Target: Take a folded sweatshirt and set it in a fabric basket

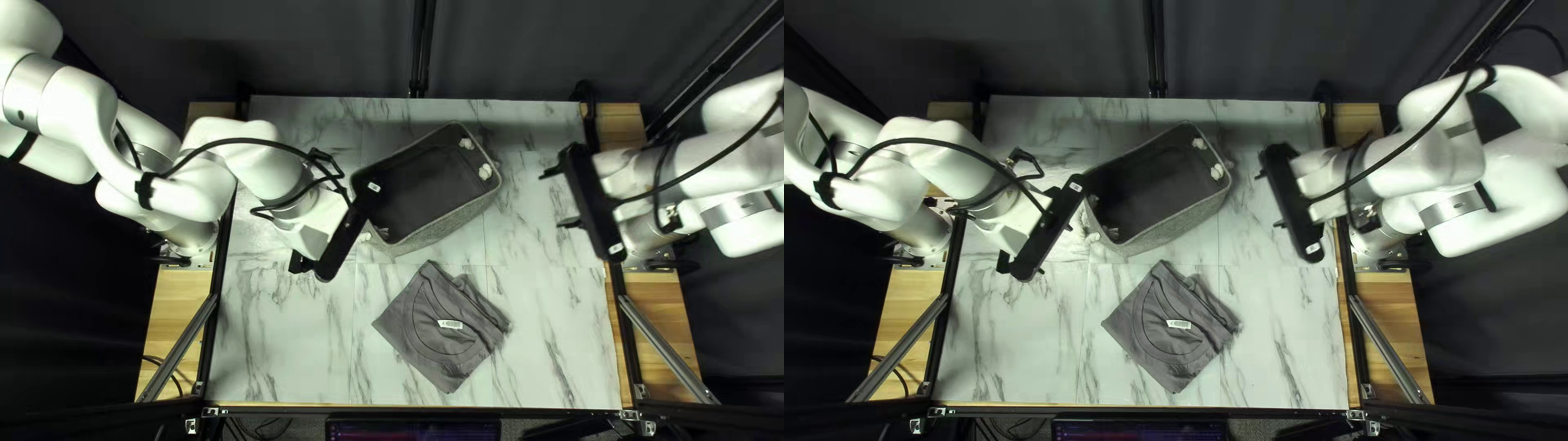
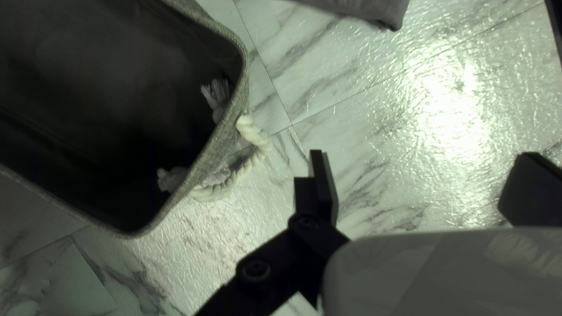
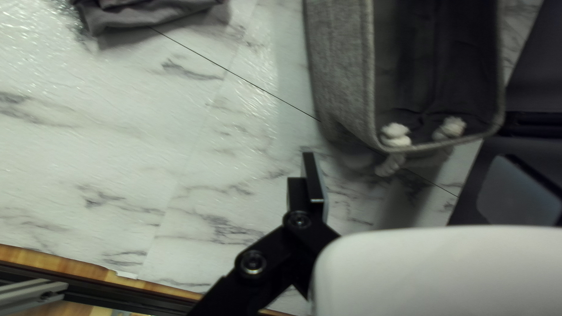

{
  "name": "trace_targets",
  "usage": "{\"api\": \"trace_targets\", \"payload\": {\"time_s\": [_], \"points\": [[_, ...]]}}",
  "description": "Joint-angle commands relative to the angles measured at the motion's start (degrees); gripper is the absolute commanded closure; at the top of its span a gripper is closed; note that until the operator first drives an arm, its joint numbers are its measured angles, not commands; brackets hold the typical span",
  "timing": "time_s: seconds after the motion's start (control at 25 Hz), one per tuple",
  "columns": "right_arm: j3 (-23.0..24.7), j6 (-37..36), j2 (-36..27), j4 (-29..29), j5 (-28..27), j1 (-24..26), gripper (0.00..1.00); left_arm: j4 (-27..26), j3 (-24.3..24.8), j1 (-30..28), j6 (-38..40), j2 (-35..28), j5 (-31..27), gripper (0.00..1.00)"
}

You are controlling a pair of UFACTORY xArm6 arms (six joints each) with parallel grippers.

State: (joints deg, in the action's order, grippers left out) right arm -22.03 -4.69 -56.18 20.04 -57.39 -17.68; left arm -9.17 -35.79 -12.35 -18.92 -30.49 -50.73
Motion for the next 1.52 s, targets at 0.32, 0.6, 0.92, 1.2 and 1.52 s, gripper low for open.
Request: {"api": "trace_targets", "payload": {"time_s": [0.32,0.6,0.92,1.2,1.52], "points": [[-0.9,-1.3,0.8,-1.4,-0.1,0.7,0.00,-0.5,-0.3,0.3,-1.6,0.4,0.0,0.00],[-4.0,12.0,9.3,3.4,-1.4,-8.2,0.00,-0.5,-0.3,0.3,-1.6,0.4,0.0,0.00],[-11.0,32.5,26.3,4.0,-0.6,-23.0,0.00,-0.5,-0.3,0.3,-1.6,0.4,0.0,0.00],[-10.3,24.5,34.0,3.4,7.3,-20.4,0.00,-0.5,-0.3,0.3,-1.6,0.4,0.0,0.00],[-7.0,16.9,36.6,7.1,15.9,-18.7,0.00,-0.5,-0.3,0.3,-1.6,0.4,0.0,0.00]]}}
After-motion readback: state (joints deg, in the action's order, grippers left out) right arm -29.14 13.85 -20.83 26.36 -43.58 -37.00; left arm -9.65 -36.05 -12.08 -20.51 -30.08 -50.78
